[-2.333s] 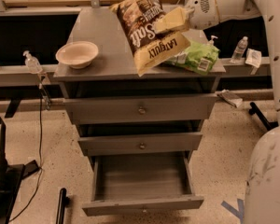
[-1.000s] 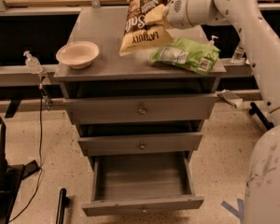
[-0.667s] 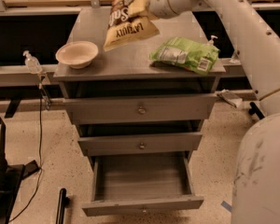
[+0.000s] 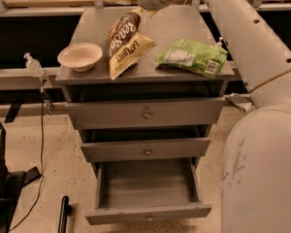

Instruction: Pick brown chip bag from bottom drawer and place on counter

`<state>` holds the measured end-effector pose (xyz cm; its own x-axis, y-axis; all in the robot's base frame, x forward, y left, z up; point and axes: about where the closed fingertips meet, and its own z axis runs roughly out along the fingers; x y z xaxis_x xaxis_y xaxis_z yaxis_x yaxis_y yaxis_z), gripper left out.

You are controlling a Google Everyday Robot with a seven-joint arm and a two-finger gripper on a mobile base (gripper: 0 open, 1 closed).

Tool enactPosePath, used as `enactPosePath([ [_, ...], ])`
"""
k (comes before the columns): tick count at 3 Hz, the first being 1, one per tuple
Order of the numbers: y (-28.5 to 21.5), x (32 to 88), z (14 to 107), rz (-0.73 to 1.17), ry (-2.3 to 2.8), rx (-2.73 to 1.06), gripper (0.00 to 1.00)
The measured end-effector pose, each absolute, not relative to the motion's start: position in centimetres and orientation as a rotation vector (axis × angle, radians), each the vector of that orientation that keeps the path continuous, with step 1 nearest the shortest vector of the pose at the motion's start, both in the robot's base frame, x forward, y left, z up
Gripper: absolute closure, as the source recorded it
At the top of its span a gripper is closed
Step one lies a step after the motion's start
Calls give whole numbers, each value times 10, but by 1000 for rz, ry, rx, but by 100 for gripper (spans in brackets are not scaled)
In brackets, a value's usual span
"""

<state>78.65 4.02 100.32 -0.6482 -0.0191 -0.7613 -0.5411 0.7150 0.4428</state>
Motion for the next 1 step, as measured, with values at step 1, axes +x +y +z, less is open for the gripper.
enactPosePath([
  [1, 40, 786, 1003, 863, 2145, -424, 0],
])
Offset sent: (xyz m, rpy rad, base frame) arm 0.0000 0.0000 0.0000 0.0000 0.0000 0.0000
